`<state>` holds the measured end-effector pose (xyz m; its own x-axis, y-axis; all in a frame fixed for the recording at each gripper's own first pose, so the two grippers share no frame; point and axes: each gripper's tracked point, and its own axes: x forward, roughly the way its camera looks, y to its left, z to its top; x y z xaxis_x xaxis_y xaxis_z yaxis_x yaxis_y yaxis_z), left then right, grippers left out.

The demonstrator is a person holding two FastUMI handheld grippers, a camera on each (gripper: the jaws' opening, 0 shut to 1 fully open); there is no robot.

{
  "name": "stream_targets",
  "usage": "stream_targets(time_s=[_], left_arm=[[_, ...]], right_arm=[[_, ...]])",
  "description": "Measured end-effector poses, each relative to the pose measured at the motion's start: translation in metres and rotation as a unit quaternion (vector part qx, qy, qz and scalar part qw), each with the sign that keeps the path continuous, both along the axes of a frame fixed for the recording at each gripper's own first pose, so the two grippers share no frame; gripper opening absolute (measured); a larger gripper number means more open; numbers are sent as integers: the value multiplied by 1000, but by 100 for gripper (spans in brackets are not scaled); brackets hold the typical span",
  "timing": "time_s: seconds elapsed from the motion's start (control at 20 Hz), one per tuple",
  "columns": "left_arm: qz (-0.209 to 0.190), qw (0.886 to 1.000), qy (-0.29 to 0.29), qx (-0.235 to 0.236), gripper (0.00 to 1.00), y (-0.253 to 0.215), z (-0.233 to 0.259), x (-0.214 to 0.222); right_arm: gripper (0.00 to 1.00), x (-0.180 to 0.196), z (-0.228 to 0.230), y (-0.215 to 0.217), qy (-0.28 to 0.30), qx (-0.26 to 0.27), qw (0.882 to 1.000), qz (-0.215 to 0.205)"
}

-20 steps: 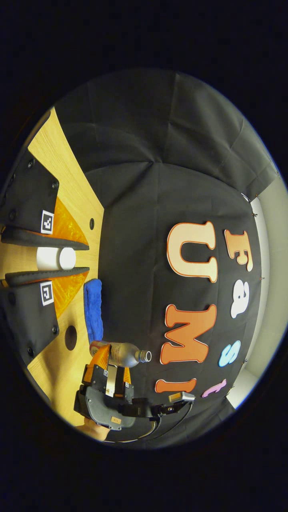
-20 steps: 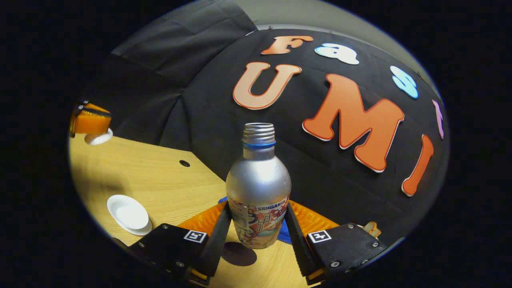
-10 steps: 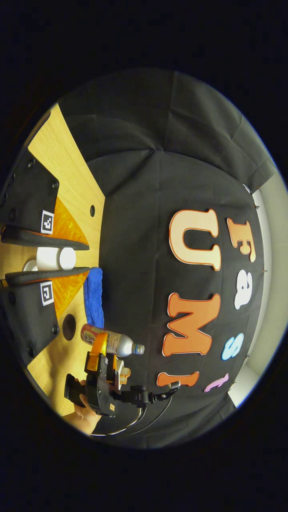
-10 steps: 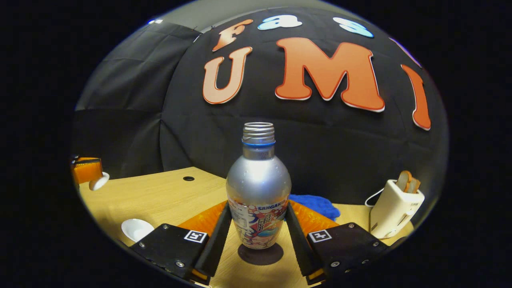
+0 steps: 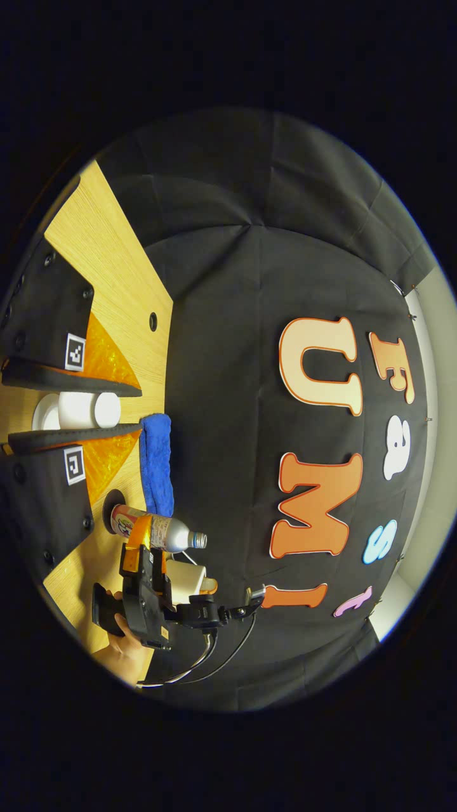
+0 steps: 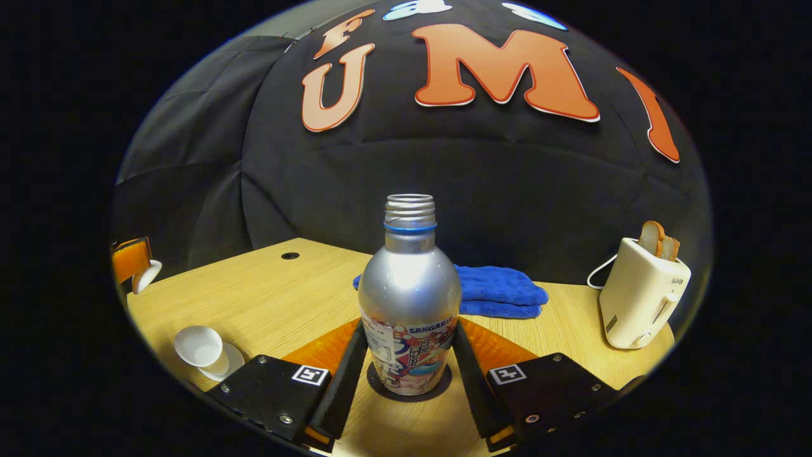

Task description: Open the teacup lid with one hand, grasp the water bottle and pour water into the teacup with the other hand; after pouring, place the water bottle on the coaster and then close the teacup lid.

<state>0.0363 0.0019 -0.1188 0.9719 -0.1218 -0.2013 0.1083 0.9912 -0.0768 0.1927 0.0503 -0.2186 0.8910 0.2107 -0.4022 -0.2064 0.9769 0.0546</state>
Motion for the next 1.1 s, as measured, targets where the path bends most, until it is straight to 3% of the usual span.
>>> stream_targets(time_s=[0.5,0.65,0.8,1.1], left_arm=[[-18,999,39,-6,29,-28,-28,6],[-15,998,53,3,27,-31,-45,5],[-12,997,73,8,29,-31,-66,5],[-1,995,96,13,29,-31,-88,7]], right_arm=[[78,4,-10,2,13,37,999,0],[83,-2,-18,6,32,51,998,6],[98,-8,-16,2,32,43,999,6],[98,-37,7,-12,13,42,999,1]])
